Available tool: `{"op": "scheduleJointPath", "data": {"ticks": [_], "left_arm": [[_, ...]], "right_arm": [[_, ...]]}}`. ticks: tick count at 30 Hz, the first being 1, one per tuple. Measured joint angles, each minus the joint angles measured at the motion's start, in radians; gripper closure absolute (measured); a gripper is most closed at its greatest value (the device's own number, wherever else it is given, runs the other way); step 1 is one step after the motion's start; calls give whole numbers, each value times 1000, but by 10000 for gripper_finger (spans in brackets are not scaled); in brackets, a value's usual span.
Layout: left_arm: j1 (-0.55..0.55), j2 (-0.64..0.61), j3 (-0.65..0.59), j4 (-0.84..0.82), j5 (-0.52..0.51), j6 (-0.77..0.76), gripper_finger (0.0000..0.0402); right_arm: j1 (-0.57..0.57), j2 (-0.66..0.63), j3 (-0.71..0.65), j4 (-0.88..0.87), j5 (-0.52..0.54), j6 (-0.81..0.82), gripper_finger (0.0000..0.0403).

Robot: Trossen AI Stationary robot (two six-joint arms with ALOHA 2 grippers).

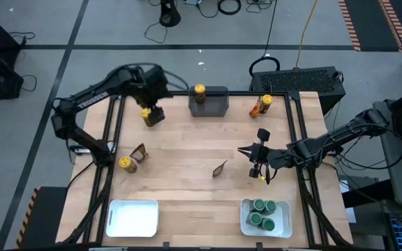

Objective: Sort spices by type
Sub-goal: Put the top left yellow seasoning bottle into the gray bin

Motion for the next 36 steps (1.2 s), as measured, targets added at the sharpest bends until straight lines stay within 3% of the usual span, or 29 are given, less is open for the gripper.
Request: {"op": "scheduleJointPath", "data": {"ticks": [6, 16, 25, 30, 36], "left_arm": [[-21, -54, -192, 14, -57, -1, 114], [-18, -55, -387, 72, -67, 60, 114], [-15, -54, -405, 92, -288, 154, 114], [7, -54, -405, 147, -287, 237, 114], [93, -54, -405, 174, -210, 270, 114]], "right_arm": [[0, 0, 0, -1, -1, -8, 397], [0, 0, 0, -1, -2, -8, 397], [0, 0, 0, -1, -2, -8, 397], [0, 0, 0, -1, -8, -8, 397], [0, 0, 0, -2, -69, -8, 397]]}}
